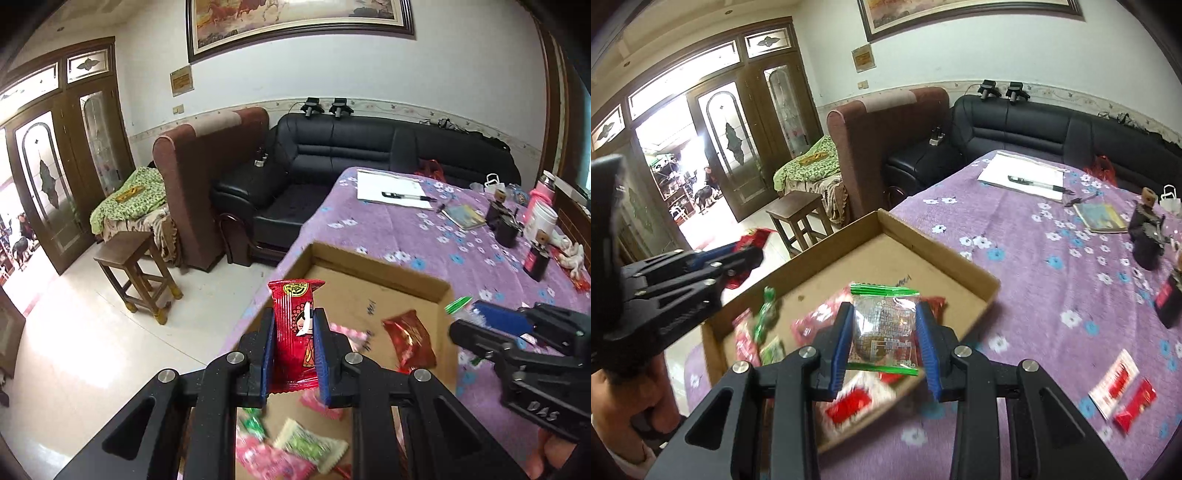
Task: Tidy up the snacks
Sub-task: 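Lift both held snacks and carry them over the cardboard tray, then open the right gripper to drop the clear bag into the tray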
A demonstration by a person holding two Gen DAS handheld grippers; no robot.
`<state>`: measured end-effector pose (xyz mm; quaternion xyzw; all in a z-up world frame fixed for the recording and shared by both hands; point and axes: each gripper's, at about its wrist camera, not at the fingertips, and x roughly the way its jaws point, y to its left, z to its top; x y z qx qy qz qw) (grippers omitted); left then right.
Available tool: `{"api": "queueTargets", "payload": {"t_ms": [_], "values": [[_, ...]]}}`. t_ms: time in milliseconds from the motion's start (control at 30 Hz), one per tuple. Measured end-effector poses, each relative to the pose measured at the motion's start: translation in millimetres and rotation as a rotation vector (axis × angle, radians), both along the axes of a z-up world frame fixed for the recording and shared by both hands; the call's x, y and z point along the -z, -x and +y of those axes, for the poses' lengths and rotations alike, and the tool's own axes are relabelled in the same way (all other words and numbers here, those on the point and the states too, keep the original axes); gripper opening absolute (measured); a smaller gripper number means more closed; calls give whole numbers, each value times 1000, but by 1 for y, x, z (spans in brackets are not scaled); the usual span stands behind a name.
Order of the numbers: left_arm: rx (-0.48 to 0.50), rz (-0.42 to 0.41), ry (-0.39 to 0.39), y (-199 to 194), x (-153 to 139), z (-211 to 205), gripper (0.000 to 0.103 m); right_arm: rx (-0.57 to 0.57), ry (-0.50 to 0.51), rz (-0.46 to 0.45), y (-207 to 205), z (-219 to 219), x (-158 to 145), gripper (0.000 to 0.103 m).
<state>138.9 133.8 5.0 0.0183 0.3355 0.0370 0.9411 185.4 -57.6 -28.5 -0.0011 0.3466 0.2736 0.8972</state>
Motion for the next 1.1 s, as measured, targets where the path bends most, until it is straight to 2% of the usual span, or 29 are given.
{"api": "queueTargets", "payload": {"t_ms": [233, 667, 1100], "values": [[-4, 10, -31, -20, 6, 0, 20, -2, 4, 20, -24, 17, 10, 34], [-1, 73, -63, -64, 30, -9, 20, 18, 8, 57, -63, 24, 25, 34], [7, 190, -69, -107, 64, -13, 20, 13, 41, 114, -90, 37, 46, 34]]}}
